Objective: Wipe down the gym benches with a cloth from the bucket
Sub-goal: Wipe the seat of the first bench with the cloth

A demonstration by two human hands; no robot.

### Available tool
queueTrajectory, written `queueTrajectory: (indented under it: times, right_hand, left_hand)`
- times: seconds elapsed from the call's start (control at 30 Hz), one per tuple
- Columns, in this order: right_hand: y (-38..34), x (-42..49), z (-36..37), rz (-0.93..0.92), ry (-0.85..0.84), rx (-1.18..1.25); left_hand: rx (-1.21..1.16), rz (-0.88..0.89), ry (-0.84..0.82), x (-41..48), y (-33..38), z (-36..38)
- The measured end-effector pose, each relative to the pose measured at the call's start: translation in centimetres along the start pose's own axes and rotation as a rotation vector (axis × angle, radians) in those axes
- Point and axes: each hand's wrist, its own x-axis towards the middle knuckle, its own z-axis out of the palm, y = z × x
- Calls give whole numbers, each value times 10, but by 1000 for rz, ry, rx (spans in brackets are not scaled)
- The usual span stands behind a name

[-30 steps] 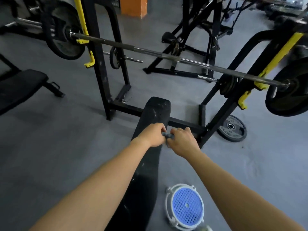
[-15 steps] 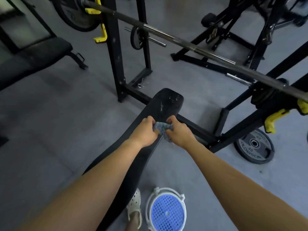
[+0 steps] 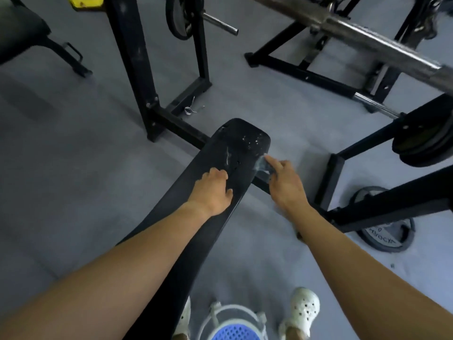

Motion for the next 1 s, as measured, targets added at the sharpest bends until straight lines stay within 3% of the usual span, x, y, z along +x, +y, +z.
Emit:
queueTrajectory:
  times: [0.23,0.4,0.5,0.7,0.8,0.9,1.0]
  right_hand:
    - [65,107,86,-174,88,-78]
    - [118,157,159,-265,122,-31]
    - [151,167,196,-485,38,-16]
    - [201,207,211,-841,29,-158]
    - [205,248,202,-763,91,-167]
    - [186,278,188,-577,198,-28]
    - [169,285,190,-520,281,51]
  left_hand:
    - [82,103,101,124,-21,93]
    - [407,278,188,183,-40,162]
    - [548,342,237,204,-54,190]
    - [600,435,442,226,-59,207]
    - [616,423,469,235,-58,209]
    - [663,402,459,241,-57,208]
    - [661,401,506,240,-58,210]
